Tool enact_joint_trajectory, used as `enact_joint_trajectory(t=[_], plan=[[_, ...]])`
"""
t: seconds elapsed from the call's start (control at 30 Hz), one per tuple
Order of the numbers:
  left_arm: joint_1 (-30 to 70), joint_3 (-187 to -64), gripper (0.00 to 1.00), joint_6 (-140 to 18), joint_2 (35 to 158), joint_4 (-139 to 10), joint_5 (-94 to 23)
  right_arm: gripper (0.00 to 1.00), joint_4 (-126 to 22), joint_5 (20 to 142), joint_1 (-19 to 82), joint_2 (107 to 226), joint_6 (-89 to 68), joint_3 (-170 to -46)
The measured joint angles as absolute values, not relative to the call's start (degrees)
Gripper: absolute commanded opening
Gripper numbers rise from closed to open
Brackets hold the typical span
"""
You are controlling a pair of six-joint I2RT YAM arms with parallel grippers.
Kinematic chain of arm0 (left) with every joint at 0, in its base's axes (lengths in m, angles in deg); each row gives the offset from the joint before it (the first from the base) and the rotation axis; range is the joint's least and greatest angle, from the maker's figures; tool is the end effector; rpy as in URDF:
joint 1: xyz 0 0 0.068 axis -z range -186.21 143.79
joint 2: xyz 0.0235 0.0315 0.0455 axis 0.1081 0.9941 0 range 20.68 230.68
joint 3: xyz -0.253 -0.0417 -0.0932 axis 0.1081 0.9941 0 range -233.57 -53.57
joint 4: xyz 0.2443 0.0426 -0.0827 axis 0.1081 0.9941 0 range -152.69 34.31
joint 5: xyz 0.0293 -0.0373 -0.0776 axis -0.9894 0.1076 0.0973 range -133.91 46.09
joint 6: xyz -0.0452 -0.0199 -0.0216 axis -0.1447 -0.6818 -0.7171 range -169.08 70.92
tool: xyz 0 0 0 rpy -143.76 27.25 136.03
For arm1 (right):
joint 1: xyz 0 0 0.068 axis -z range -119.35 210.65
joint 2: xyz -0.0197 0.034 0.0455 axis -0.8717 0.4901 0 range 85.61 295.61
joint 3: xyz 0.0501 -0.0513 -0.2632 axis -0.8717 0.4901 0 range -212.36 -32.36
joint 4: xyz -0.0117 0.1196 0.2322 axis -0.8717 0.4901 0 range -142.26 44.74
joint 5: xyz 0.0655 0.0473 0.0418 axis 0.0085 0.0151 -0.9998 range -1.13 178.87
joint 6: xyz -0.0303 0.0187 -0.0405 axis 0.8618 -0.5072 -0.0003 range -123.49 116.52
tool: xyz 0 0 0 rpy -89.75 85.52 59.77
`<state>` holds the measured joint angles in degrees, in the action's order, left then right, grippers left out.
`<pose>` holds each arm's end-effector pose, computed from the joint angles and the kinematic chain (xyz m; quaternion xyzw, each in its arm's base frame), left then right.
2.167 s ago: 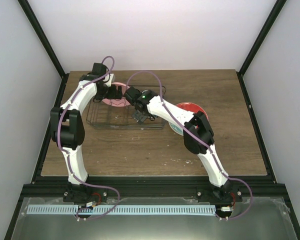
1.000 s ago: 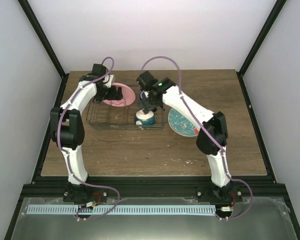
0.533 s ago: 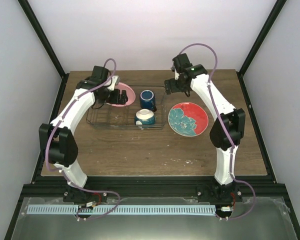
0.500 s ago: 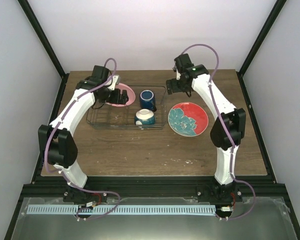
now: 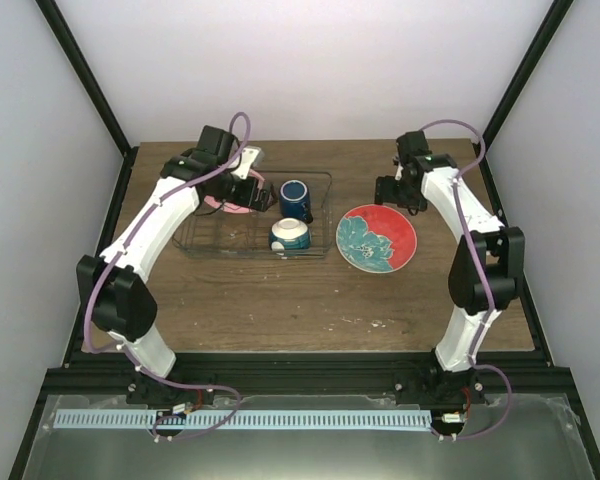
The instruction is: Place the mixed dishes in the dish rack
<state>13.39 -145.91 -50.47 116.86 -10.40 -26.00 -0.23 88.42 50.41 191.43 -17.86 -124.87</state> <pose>0.3327 -0.1301 0.3298 0.1943 0.9259 -0.1988 0.2558 0.3836 0.0695 0.2698 0.0344 0.9763 0.0492 0.2078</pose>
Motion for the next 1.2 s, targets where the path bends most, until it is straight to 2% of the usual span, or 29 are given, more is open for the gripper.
enact_joint_trajectory(t=[0.2,0.5,0.73,1.2], plan=[[16.03,-151.18,0.98,-50.08,118.94,-14.68,-23.31,0.75,-4.73,86.69,52.88,185.29,-21.51,-116.41],[19.46,-162.76,0.99,-49.44,130.78,-16.82,-21.08,0.64,-8.77,85.36,57.12,180.04,-25.75,-103.69],[21.17,-164.38,0.99,-49.49,132.07,-16.91,-19.77,0.55,-12.42,84.16,59.79,177.14,-28.3,-96.47],[20.93,-164.57,0.99,-49.44,132.14,-17.11,-19.83,0.5,-18.28,79.9,62.92,176.2,-30.25,-90.92]])
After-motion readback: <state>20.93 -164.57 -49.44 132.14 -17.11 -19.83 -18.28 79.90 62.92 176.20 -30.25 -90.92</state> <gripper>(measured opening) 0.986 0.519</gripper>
